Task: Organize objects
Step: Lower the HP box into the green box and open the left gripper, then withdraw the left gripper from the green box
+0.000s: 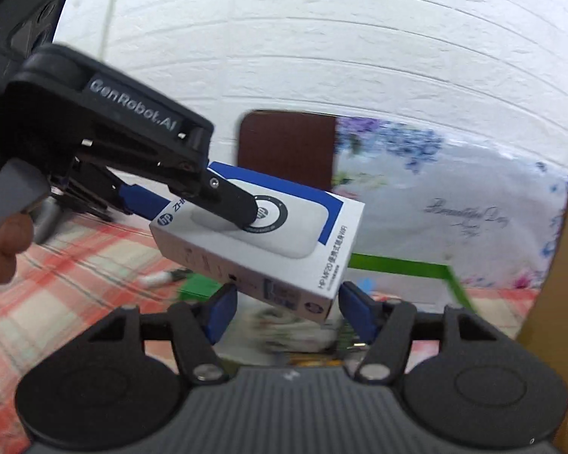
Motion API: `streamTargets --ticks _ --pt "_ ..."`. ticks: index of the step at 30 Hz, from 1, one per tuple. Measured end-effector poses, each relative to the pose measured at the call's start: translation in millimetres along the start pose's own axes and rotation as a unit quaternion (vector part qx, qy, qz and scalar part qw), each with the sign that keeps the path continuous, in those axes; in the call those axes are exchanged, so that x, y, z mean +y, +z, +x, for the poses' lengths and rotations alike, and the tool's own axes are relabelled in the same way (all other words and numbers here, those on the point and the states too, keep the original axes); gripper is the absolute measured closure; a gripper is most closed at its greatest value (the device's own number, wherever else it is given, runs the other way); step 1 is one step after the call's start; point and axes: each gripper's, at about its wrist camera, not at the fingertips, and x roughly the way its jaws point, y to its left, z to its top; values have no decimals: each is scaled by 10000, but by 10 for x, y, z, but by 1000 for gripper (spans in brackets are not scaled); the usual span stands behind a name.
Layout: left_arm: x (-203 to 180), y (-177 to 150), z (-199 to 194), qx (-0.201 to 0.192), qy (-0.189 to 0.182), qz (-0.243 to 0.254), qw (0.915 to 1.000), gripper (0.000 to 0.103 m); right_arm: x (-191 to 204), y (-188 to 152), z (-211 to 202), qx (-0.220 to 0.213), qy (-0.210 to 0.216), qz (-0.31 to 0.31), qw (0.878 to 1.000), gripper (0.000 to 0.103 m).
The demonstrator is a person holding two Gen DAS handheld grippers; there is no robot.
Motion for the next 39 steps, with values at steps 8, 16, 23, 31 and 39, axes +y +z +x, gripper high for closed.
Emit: streamTargets --ticks 8,16,23,31,39 --pt "-153 -212 758 669 487 207 9964 38 -345 -381 401 522 -812 103 9953 18" --pt "-13 -176 338 277 669 2 9974 38 -468 -271 213 171 -491 830 9952 21" --pt "533 -494 -228 116 1600 -12 9870 38 -264 -177 32 123 236 1308 9911 42" --pt "1374 -929 -646 92 2911 -175 9565 38 604 66 134 232 1398 864 9861 54" --pt "2043 -1261 -828 -293 3289 -460 9428 32 1441 206 866 943 1656 736 9789 55"
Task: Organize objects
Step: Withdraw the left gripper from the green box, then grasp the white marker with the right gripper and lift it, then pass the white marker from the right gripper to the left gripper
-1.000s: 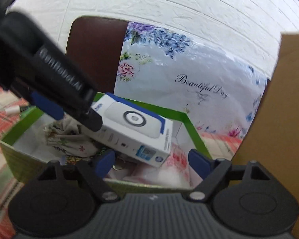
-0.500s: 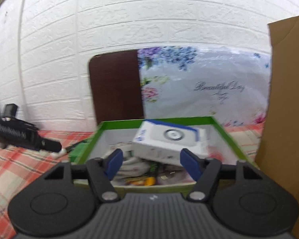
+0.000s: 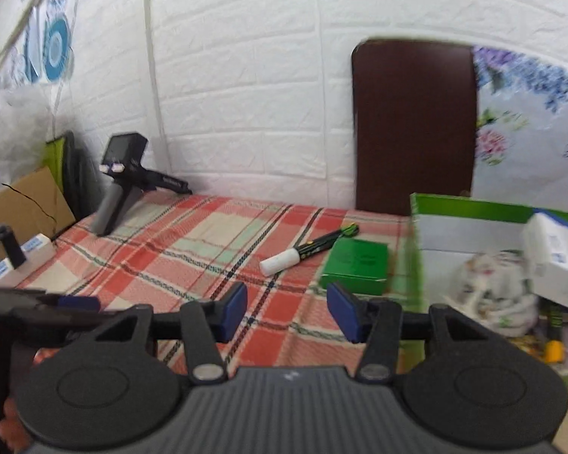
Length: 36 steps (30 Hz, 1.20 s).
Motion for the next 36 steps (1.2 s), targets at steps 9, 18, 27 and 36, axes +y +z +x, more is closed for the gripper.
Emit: streamTargets --ticks 9,18,27,36 --pt "141 -106 -13 -452 -491 -379 9971 23 -64 438 1238 680 -570 876 9922 55" --pt "197 -119 -7 -475 -667 -566 9950 21 127 89 1134 640 -546 102 9964 83" --pt "123 -99 11 -324 -563 -323 9974 16 168 -669 -106 638 43 200 9978 83" --pt "-297 75 -414 779 -1626 -996 9786 25 219 -938 -574 430 11 -411 9982 78"
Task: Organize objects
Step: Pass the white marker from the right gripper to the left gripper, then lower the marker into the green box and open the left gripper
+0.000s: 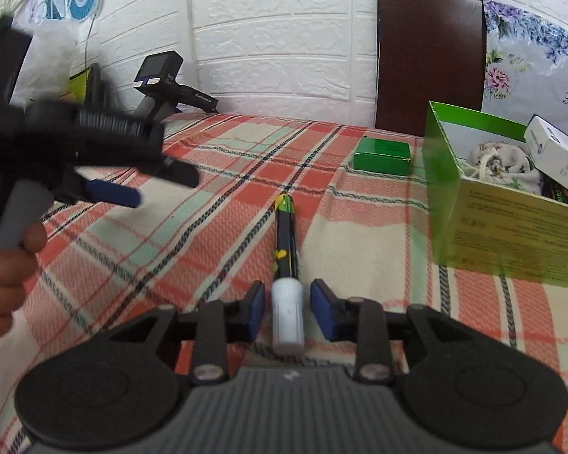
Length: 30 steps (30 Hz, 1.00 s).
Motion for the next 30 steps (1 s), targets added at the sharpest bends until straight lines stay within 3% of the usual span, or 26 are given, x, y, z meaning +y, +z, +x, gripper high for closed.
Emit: streamTargets --ticks 1,4,5,6,8,10,14,19,23,27,28,30 --pt "-123 -12 54 242 -53 64 9997 25 -5 6 -5 12 38 10 10000 83" --pt "-361 -66 321 1014 -296 -81 9944 25 -72 9 -45 30 234 308 9992 83" --pt "-446 -84 340 933 -167 6 9955 24 -105 -5 -90 5 290 462 9985 83" --pt "-537 -88 350 887 -105 170 9959 39 -127 0 -143 -78 331 566 9978 83" --pt "-635 -91 399 1129 -477 122 9924 72 -131 23 -262 -291 320 513 9977 83" --pt "-756 -49 364 1028 -572 108 9930 72 -163 52 -355 -486 188 472 9975 83" --pt "-1167 183 176 549 -821 610 9932 77 -373 216 -565 -1075 8 678 9919 83" --pt "-1695 469 219 177 -1109 1261 9856 77 -687 502 -640 -1691 -429 666 9824 83" --pt "-1937 547 595 229 -1044 1537 9823 77 -976 583 -410 -1677 -703 926 9790 83" --pt "-1967 518 946 318 -444 1795 9822 73 -1136 536 24 -1074 -919 1018 9847 73" --pt "-1936 505 975 371 -463 1777 9823 74 -1137 509 35 -1115 -947 988 9843 75" --pt "-1875 517 921 354 -597 1671 9835 73 -1111 466 -27 -1278 -922 968 9827 65"
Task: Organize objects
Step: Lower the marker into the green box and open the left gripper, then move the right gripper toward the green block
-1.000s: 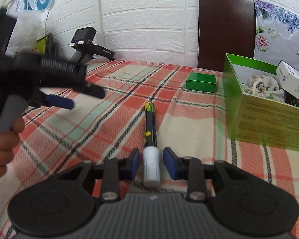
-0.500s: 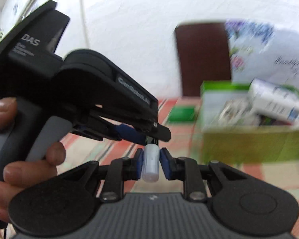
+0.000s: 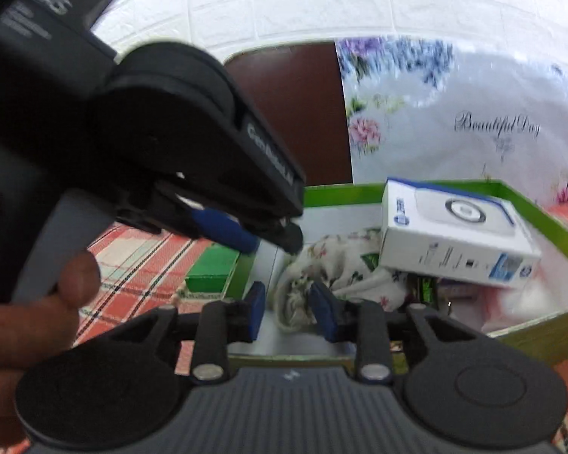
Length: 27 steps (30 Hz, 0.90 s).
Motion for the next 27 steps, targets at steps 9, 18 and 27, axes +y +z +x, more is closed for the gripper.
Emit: streamTargets --ticks 9,18,27 --pt "137 -171 -436 -374 266 -86 9989 69 0 -27 -341 -167 -55 231 9996 64" --pt "718 -602 -660 -196 1237 -199 9919 62 377 -7 -614 -252 183 -253 9992 63" --pt "1459 -892 -794 -184 2124 -404 9762 58 1022 -223 -254 569 599 -969 9919 59"
